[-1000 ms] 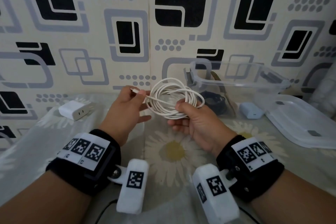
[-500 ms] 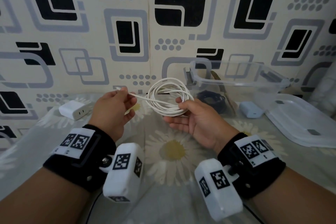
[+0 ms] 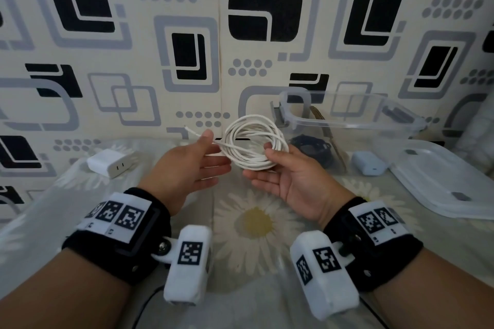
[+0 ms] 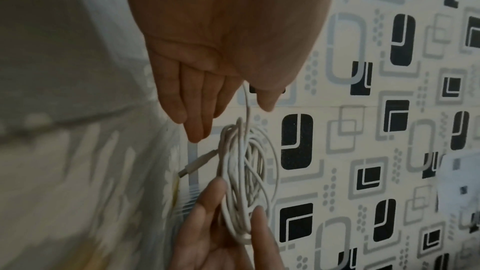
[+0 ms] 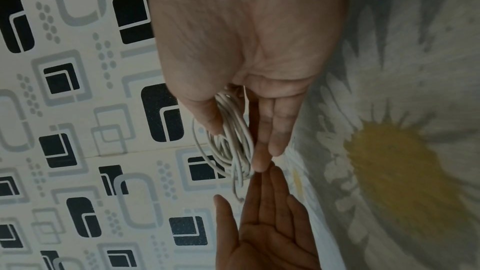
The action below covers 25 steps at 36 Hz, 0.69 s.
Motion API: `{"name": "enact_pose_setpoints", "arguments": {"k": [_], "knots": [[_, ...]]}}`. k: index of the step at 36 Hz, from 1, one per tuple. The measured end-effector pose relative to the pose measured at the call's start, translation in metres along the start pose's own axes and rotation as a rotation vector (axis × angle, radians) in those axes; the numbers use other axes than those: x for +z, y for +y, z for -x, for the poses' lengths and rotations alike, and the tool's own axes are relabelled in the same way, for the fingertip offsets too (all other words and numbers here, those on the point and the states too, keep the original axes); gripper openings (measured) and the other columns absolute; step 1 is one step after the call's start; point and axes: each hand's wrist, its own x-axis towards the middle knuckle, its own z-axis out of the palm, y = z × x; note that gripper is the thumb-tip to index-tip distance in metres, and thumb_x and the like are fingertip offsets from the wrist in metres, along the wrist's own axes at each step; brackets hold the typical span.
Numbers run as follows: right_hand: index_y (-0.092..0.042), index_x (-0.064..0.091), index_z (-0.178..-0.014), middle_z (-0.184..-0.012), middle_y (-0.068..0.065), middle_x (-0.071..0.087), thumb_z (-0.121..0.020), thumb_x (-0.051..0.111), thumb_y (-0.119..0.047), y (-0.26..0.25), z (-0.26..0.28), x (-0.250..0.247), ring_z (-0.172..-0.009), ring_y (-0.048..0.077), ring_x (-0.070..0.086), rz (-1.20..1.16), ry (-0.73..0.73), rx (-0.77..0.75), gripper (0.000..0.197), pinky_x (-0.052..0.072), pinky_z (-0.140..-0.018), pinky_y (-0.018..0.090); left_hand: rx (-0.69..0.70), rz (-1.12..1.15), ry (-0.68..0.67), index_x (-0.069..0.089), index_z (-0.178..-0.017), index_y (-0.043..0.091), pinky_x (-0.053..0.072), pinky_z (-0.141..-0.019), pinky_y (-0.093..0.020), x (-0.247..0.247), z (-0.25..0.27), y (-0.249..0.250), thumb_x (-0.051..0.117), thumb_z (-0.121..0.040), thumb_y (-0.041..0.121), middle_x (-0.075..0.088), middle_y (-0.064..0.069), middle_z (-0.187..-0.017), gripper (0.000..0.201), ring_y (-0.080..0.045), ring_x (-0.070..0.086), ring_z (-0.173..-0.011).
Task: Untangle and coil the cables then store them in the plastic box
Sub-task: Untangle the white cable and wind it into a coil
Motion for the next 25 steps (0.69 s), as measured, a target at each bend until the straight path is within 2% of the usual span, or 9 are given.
{"name": "enact_pose_setpoints", "arguments": {"k": [5, 8, 11, 13, 16, 19, 21, 23, 25], "knots": [[-0.014, 0.05, -0.111, -0.098, 0.017, 0.072, -0.095, 0.053, -0.013, 0.0027, 0.0019, 0.0014, -0.086, 0.032, 0.072, 0.028, -0.084, 0.07, 0.017, 0.059, -0.072, 0.034, 0.037, 0.048, -0.099, 0.058, -0.125, 0.014, 0.052, -0.086, -0.035, 0.0033, -0.001, -0.0071, 0.047, -0.1, 0.032, 0.073, -0.006, -0.11, 0.033, -0.02, 0.07, -0.098], [-0.012, 0.054, -0.117, -0.101, 0.014, 0.072, -0.092, 0.058, -0.018, 0.0048, 0.0019, 0.0002, -0.085, 0.029, 0.071, 0.127, -0.083, 0.109, 0.025, 0.058, -0.066, 0.032, 0.087, 0.068, -0.073, 0.056, -0.124, 0.007, 0.054, -0.087, -0.037, 0.0035, -0.0026, -0.0085, 0.045, -0.101, 0.022, 0.072, -0.009, -0.103, 0.029, -0.024, 0.07, -0.094], [-0.011, 0.061, -0.112, -0.093, 0.006, 0.071, -0.09, 0.063, -0.031, 0.0062, 0.0, -0.0021, -0.071, 0.019, 0.066, 0.278, 0.005, 0.093, 0.03, 0.045, -0.053, 0.025, 0.141, 0.02, -0.054, 0.058, -0.121, 0.007, 0.058, -0.081, -0.033, 0.002, -0.0034, -0.0075, 0.045, -0.101, 0.02, 0.071, -0.006, -0.097, 0.027, -0.021, 0.07, -0.087], [-0.014, 0.064, -0.1, -0.082, 0.002, 0.065, -0.085, 0.064, -0.042, 0.0068, -0.0019, -0.0039, -0.062, 0.013, 0.054, 0.321, 0.063, 0.066, 0.032, 0.033, -0.05, 0.025, 0.158, -0.003, -0.065, 0.06, -0.118, 0.009, 0.058, -0.082, -0.032, 0.0014, -0.0025, -0.0072, 0.045, -0.101, 0.019, 0.071, -0.004, -0.094, 0.025, -0.022, 0.069, -0.088], [-0.016, 0.066, -0.089, -0.069, 0.001, 0.056, -0.081, 0.063, -0.053, 0.0075, -0.0046, -0.0052, -0.055, 0.012, 0.044, 0.307, 0.101, 0.044, 0.038, 0.026, -0.049, 0.025, 0.164, -0.012, -0.104, 0.063, -0.112, 0.013, 0.056, -0.086, -0.037, 0.0025, 0.0011, -0.0059, 0.045, -0.1, 0.018, 0.072, -0.005, -0.095, 0.022, -0.025, 0.069, -0.092], [-0.005, 0.067, -0.106, -0.067, 0.003, 0.057, -0.084, 0.061, -0.051, 0.0074, -0.0046, -0.0053, -0.052, 0.013, 0.044, 0.318, 0.127, 0.044, 0.051, 0.027, -0.045, 0.024, 0.164, 0.014, -0.125, 0.064, -0.112, 0.015, 0.054, -0.09, -0.041, 0.0043, 0.004, -0.0044, 0.046, -0.1, 0.019, 0.073, -0.008, -0.1, 0.023, -0.028, 0.069, -0.096], [-0.001, 0.065, -0.113, -0.068, 0.003, 0.057, -0.088, 0.059, -0.048, 0.0074, -0.0043, -0.0057, -0.053, 0.013, 0.046, 0.308, 0.123, 0.048, 0.054, 0.028, -0.045, 0.024, 0.163, 0.066, -0.102, 0.059, -0.122, 0.012, 0.055, -0.088, -0.042, 0.0051, 0.0041, -0.0034, 0.045, -0.101, 0.022, 0.073, -0.011, -0.104, 0.028, -0.028, 0.07, -0.096], [-0.002, 0.064, -0.115, -0.071, 0.004, 0.059, -0.089, 0.056, -0.047, 0.0066, -0.0031, -0.0054, -0.055, 0.015, 0.049, 0.301, 0.106, 0.041, 0.052, 0.031, -0.048, 0.025, 0.157, 0.149, -0.057, 0.051, -0.128, 0.008, 0.058, -0.082, -0.04, 0.0058, 0.0041, -0.0021, 0.044, -0.102, 0.025, 0.074, -0.013, -0.102, 0.033, -0.029, 0.072, -0.092], [-0.007, 0.064, -0.112, -0.075, 0.005, 0.062, -0.092, 0.054, -0.043, 0.0058, -0.0017, -0.0041, -0.059, 0.016, 0.054, 0.321, 0.074, 0.026, 0.042, 0.034, -0.05, 0.026, 0.159, 0.212, 0.01, 0.043, -0.128, 0.005, 0.06, -0.075, -0.039, 0.0062, 0.004, -0.0009, 0.044, -0.102, 0.027, 0.075, -0.012, -0.095, 0.034, -0.03, 0.073, -0.086]]}}
